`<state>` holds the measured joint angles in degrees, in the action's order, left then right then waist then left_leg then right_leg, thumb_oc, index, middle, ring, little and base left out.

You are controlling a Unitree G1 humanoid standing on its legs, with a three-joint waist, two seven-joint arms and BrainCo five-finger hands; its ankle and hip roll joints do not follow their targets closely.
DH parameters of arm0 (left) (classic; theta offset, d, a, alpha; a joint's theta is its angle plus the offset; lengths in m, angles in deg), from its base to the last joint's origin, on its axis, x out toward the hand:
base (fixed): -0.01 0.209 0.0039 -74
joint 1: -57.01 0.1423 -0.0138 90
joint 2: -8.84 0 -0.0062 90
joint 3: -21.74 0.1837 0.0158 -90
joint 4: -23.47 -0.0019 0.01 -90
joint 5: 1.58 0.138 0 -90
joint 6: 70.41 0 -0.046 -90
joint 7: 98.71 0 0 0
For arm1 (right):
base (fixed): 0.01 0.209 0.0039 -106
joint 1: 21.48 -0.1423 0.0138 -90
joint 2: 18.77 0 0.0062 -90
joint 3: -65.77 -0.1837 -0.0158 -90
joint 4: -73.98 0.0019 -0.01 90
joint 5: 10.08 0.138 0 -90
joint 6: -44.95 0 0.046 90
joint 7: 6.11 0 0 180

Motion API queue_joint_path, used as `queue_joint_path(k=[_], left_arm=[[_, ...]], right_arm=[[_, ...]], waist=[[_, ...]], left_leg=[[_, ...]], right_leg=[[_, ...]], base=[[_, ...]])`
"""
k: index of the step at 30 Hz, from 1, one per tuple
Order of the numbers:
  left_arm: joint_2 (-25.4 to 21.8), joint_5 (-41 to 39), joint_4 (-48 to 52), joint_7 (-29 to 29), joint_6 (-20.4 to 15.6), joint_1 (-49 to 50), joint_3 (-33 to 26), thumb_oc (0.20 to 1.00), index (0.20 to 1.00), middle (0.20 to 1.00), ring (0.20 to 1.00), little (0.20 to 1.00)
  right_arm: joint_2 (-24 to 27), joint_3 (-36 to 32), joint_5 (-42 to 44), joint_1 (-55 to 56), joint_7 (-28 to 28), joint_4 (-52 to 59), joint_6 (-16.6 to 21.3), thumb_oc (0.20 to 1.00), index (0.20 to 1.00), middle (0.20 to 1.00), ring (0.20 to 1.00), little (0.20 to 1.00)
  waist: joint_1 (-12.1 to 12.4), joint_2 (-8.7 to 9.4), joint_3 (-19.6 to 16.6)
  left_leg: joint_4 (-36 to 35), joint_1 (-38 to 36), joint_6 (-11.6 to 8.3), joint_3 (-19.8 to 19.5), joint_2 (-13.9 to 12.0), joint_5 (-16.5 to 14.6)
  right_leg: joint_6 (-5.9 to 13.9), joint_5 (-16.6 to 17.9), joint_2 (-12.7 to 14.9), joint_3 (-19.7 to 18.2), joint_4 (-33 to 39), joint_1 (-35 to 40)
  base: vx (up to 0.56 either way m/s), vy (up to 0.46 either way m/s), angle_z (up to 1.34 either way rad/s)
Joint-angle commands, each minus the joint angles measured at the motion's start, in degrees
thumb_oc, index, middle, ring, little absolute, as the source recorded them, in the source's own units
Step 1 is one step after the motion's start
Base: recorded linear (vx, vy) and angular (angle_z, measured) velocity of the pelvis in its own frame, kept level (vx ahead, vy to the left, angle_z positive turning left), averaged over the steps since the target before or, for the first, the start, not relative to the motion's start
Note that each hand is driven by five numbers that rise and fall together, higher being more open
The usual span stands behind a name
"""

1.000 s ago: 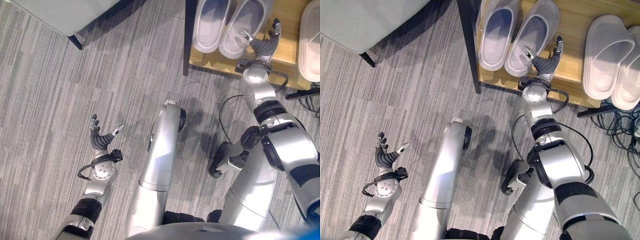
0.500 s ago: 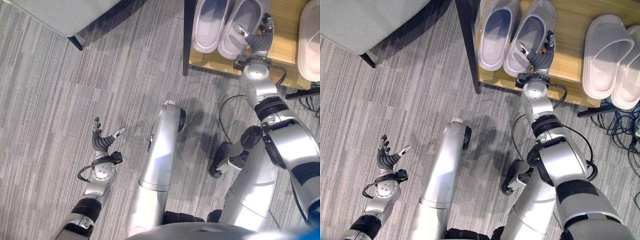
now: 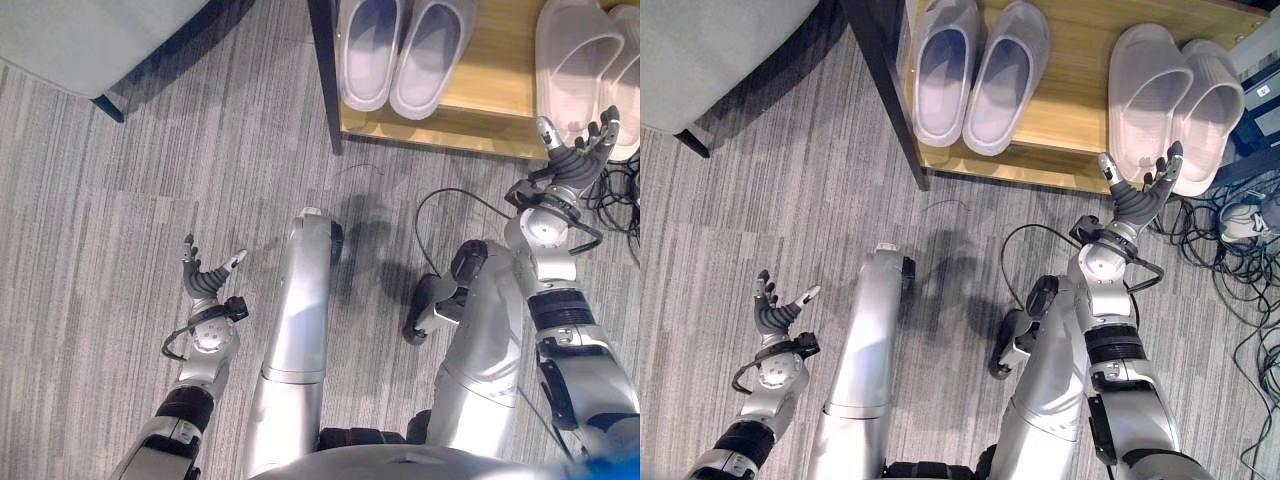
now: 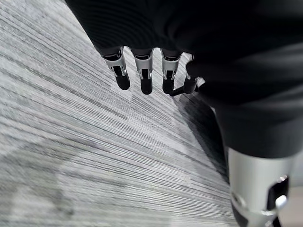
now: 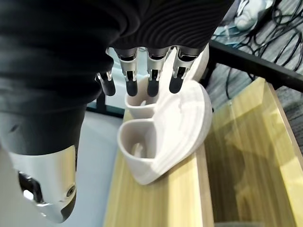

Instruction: Arrange the slippers neatly on the shoe rack.

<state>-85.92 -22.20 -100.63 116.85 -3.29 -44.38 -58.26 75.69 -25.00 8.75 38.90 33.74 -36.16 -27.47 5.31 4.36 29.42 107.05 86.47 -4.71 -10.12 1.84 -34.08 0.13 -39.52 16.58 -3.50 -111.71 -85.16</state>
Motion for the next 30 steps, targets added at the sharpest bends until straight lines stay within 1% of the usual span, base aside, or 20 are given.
queue_joint_path(k=[1, 2, 3, 4, 6, 7, 9, 10, 13, 14, 17, 18, 20, 21, 23, 24, 25, 26, 27, 30], left_arm=[[-0.57, 1.86, 1.2, 0.35, -1.49, 1.88, -1.83, 1.0, 1.0, 1.0, 1.0, 1.0], [-0.92, 2.37, 2.37, 0.17, -1.39, 1.8, -1.97, 1.0, 1.0, 1.0, 1.0, 1.0], [-1.12, 3.78, 4.68, 0.12, -1.3, 2.49, -2.12, 1.0, 1.0, 1.0, 1.0, 1.0], [-1.46, 4.34, 6.6, -0.36, -1.43, 3.16, -2.46, 1.0, 1.0, 1.0, 1.0, 1.0], [-1.16, 5.61, 8.48, -1.69, -1.1, 4.51, -2.06, 1.0, 1.0, 1.0, 1.0, 1.0], [-1.17, 5.61, 8.51, -1.7, -1.09, 4.56, -2.08, 1.0, 1.0, 1.0, 1.0, 1.0], [-0.94, 7.4, 8.62, -2.26, -0.61, 5.66, -1.37, 1.0, 1.0, 1.0, 1.0, 1.0], [-0.76, 7.88, 8.88, -2.82, -0.5, 6.51, -1.1, 1.0, 1.0, 1.0, 1.0, 1.0], [-0.13, 8.41, 8.27, -3.94, -0.17, 7.61, -0.32, 1.0, 1.0, 1.0, 1.0, 1.0], [0.33, 8.91, 7.28, -4.65, 0.05, 8.23, 0.45, 1.0, 1.0, 1.0, 1.0, 1.0], [1.39, 6.38, 6.77, -7.13, 0.11, 9.47, 0.38, 1.0, 1.0, 1.0, 1.0, 1.0], [1.76, 6.44, 6.23, -8.16, 0.24, 9.94, 0.8, 1.0, 1.0, 1.0, 1.0, 1.0], [2.09, 6.43, 5.41, -9.32, 0.7, 10.53, 1.41, 1.0, 1.0, 1.0, 1.0, 1.0], [3.38, 6.27, 3.65, -10.46, 0.99, 11.02, 2.08, 1.0, 1.0, 1.0, 1.0, 1.0], [3.92, 6.82, 2.16, -10.95, 1.42, 11.26, 2.47, 1.0, 1.0, 1.0, 1.0, 1.0], [4.19, 6.77, 1.93, -11.54, 1.55, 12.2, 2.61, 1.0, 1.0, 1.0, 1.0, 1.0], [4.54, 6.81, 1.68, -11.89, 1.72, 12.69, 2.74, 1.0, 1.0, 1.0, 1.0, 1.0], [4.55, 6.81, 1.69, -11.89, 1.72, 12.73, 2.74, 1.0, 1.0, 1.0, 1.0, 1.0], [4.93, 7.54, 1.28, -12.23, 2.09, 13.45, 3.03, 1.0, 1.0, 1.0, 1.0, 1.0], [5.95, 8.65, 0.43, -13.03, 3.02, 14.1, 4.0, 1.0, 1.0, 1.0, 1.0, 1.0]], right_arm=[[-1.78, 2.27, -1.21, -1.19, -4.71, 2.86, 4.38, 1.0, 1.0, 1.0, 1.0, 1.0], [-2.03, 2.76, -1.24, 1.22, -6.03, 3.76, 3.99, 1.0, 1.0, 1.0, 1.0, 1.0], [-3.25, 3.02, -2.07, 4.7, -7.12, 4.53, 3.56, 1.0, 1.0, 1.0, 1.0, 1.0], [-4.18, 3.18, -2.0, 7.8, -8.41, 4.54, 2.89, 1.0, 1.0, 1.0, 1.0, 1.0], [-6.39, 3.76, -1.4, 11.19, -10.07, 0.38, 1.94, 1.0, 1.0, 1.0, 1.0, 1.0], [-6.4, 3.78, -1.39, 11.18, -10.08, 0.34, 1.98, 1.0, 1.0, 1.0, 1.0, 1.0], [-7.78, 4.61, -2.26, 14.54, -10.96, -1.22, 0.83, 1.0, 1.0, 1.0, 1.0, 1.0], [-8.12, 5.5, -3.23, 16.57, -11.6, -3.17, 0.05, 1.0, 1.0, 1.0, 1.0, 1.0], [-8.88, 6.38, -4.2, 18.73, -12.3, -7.14, -0.92, 1.0, 1.0, 1.0, 1.0, 1.0], [-9.44, 7.0, -4.22, 19.75, -13.1, -9.72, -1.36, 1.0, 1.0, 1.0, 1.0, 1.0], [-9.89, 7.24, -3.99, 21.5, -14.63, -13.64, -2.14, 1.0, 1.0, 1.0, 1.0, 1.0], [-10.31, 7.0, -3.95, 22.36, -15.41, -15.73, -2.54, 1.0, 1.0, 1.0, 1.0, 1.0], [-10.24, 7.14, -4.15, 23.6, -16.14, -17.29, -3.02, 1.0, 1.0, 1.0, 1.0, 1.0], [-10.53, 7.37, -4.55, 25.24, -17.19, -19.44, -3.25, 1.0, 1.0, 1.0, 1.0, 1.0], [-10.62, 7.36, -4.84, 26.29, -17.6, -19.93, -3.46, 1.0, 1.0, 1.0, 1.0, 1.0], [-10.52, 7.48, -5.44, 27.62, -18.39, -19.54, -3.64, 1.0, 1.0, 1.0, 1.0, 1.0], [-10.57, 7.6, -5.8, 28.22, -18.7, -19.48, -3.64, 1.0, 1.0, 1.0, 1.0, 1.0], [-10.56, 7.61, -5.81, 28.27, -18.7, -19.45, -3.65, 1.0, 1.0, 1.0, 1.0, 1.0], [-10.54, 7.8, -6.78, 29.14, -19.13, -19.49, -4.1, 1.0, 1.0, 1.0, 1.0, 1.0], [-10.9, 8.32, -6.88, 30.8, -19.91, -20.3, -4.4, 1.0, 1.0, 1.0, 1.0, 1.0]], waist=[[0.28, 2.78, -5.61], [-0.3, 2.71, -7.05], [-1.35, 2.19, -10.07], [-2.04, 1.66, -11.72], [-2.53, 1.61, -12.07], [-2.51, 1.54, -11.84], [-2.69, 1.62, -11.83], [-2.72, 1.66, -11.75], [-2.57, 1.84, -12.5], [-2.69, 1.8, -12.74], [-2.58, 1.75, -13.43], [-2.93, 1.51, -14.3], [-3.26, 1.37, -14.88], [-3.84, 0.74, -16.26], [-4.39, 0.34, -17.76], [-4.78, -0.22, -19.6], [-4.95, -0.57, -20.49], [-4.89, -0.59, -20.31], [-4.86, -1.3, -21.77], [-5.12, -2.27, -24.74]], left_leg=[[-5.85, 3.48, 1.71, -3.09, -0.87, 1.26], [-8.41, 3.48, 1.81, -2.92, -1.2, 2.67], [-13.13, 3.48, 1.83, -2.9, -1.48, 4.83], [-17.54, 2.58, 1.84, -3.0, -1.58, 6.88], [-27.53, -6.08, 1.51, -1.9, -3.04, 9.63], [-27.84, -6.53, 1.51, -1.97, -3.07, 9.75], [-35.13, -13.69, 1.23, -1.35, -3.45, 11.6], [-40.25, -18.59, 1.02, -0.73, -3.79, 12.98], [-48.76, -26.69, 1.22, -0.51, -4.4, 15.35], [-54.11, -32.54, 1.49, -0.02, -4.96, 16.48], [-62.99, -42.43, 1.66, 0.33, -5.44, 18.53], [-69.69, -47.62, 1.6, 0.66, -5.53, 22.01], [-75.51, -53.83, 1.25, 1.32, -5.42, 23.59], [-84.81, -61.87, 0.56, 2.61, -5.19, 26.66], [-91.93, -67.42, 0.36, 3.48, -5.25, 28.77], [-96.52, -71.24, 0.49, 4.6, -5.19, 29.97], [-98.93, -73.52, 0.71, 5.12, -5.27, 30.57], [-99.25, -73.92, 0.7, 5.17, -5.32, 30.68], [-103.43, -77.68, 1.1, 6.27, -5.37, 31.88], [-110.69, -84.81, 1.48, 7.64, -5.09, 33.56]], right_leg=[[0.2, 4.59, 3.21, -3.69, 5.51, -1.25], [0.34, 5.31, 3.51, -2.24, 8.05, -1.03], [0.8, 6.48, 3.85, 0.17, 12.66, -0.71], [0.99, 7.65, 4.13, 2.01, 17.45, 1.01], [1.24, 9.19, 4.26, 4.87, 27.63, 9.91], [1.19, 9.32, 4.23, 5.06, 27.96, 10.42], [1.6, 10.89, 3.8, 6.84, 35.63, 17.65], [1.83, 12.3, 3.67, 8.58, 41.25, 22.95], [3.0, 15.22, 2.98, 10.71, 49.89, 30.54], [3.8, 17.03, 2.3, 12.06, 55.01, 36.04], [5.03, 20.15, 1.23, 14.32, 63.18, 45.62], [5.55, 23.89, 0.74, 15.85, 69.48, 50.82], [5.9, 25.83, -0.34, 16.52, 75.64, 57.08], [7.09, 29.5, -1.6, 17.74, 84.98, 64.72], [7.9, 32.66, -2.51, 18.17, 92.12, 69.75], [8.51, 34.7, -3.0, 17.99, 96.54, 72.64], [8.8, 35.55, -3.27, 17.84, 98.55, 74.29], [8.8, 35.65, -3.34, 17.83, 98.78, 74.63], [9.39, 37.29, -3.58, 17.88, 102.0, 77.26], [9.87, 38.71, -5.19, 16.79, 108.74, 83.52]], base=[[-0.21, 0.059, 0.02], [-0.19, 0.086, 0.05], [-0.17, 0.071, 0.03], [-0.22, 0.052, 0.08], [-0.18, 0.004, 0.15], [-0.09, -0.004, 0.19], [-0.08, -0.011, 0.09], [-0.07, -0.008, 0.04], [0.0, 0.009, 0.08], [0.08, 0.019, 0.04], [0.12, 0.003, -0.16], [0.12, -0.006, -0.04], [0.2, -0.012, 0.04], [0.26, -0.038, -0.07], [0.23, -0.014, -0.17], [0.23, 0.014, -0.13], [0.17, 0.009, -0.19], [0.16, 0.008, -0.27], [0.14, 0.002, -0.32], [0.19, -0.016, -0.29]])
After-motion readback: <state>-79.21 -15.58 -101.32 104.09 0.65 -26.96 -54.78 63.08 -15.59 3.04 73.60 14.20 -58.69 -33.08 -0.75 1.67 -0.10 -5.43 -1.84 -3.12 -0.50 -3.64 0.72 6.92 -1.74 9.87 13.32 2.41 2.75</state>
